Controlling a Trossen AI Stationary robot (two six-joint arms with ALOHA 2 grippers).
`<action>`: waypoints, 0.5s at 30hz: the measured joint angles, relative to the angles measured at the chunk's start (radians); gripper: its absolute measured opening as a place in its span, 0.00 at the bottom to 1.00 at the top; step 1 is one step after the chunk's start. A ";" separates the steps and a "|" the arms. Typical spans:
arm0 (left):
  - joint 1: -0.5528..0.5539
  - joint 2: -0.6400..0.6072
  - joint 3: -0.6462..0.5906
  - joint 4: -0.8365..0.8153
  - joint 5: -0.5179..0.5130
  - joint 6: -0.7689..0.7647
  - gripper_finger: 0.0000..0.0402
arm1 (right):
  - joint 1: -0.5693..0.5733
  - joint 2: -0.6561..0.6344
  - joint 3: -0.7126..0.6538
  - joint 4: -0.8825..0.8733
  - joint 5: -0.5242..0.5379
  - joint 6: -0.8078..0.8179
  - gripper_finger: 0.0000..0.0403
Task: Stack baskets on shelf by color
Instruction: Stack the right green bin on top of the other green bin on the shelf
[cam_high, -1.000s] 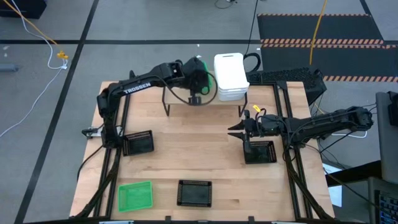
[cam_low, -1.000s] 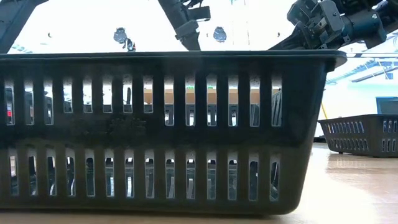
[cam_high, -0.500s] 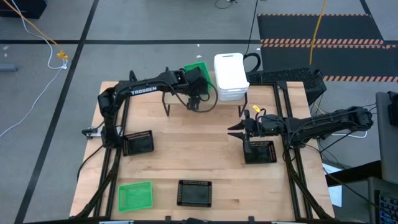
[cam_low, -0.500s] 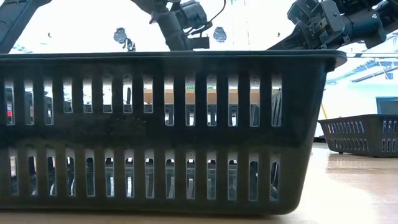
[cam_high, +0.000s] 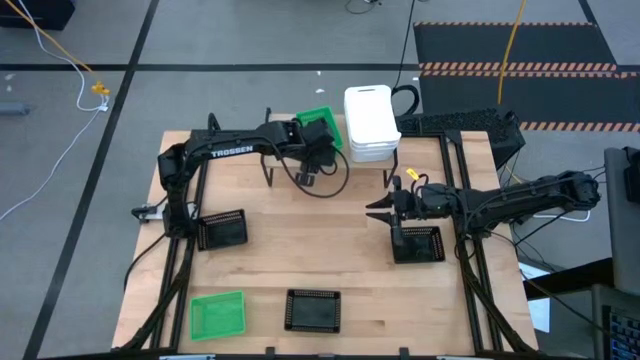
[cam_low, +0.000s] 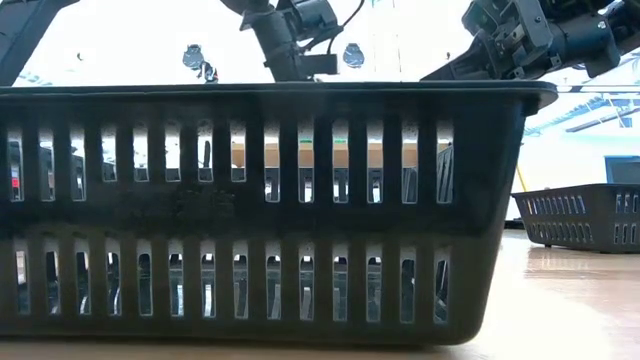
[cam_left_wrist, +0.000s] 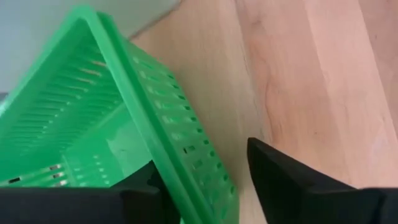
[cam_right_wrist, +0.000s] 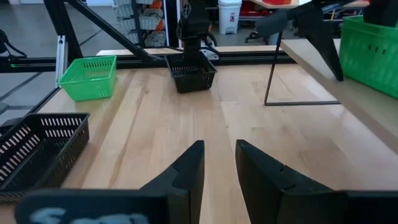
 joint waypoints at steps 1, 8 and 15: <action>0.000 0.000 0.000 -0.010 0.000 0.007 0.38 | 0.000 0.000 0.000 -0.002 0.000 0.001 0.21; 0.005 0.000 0.000 -0.029 -0.003 0.032 0.24 | 0.000 0.000 0.000 -0.009 0.000 0.016 0.21; 0.011 0.000 0.000 -0.005 -0.003 0.134 0.13 | 0.000 0.000 0.000 -0.008 0.000 0.016 0.21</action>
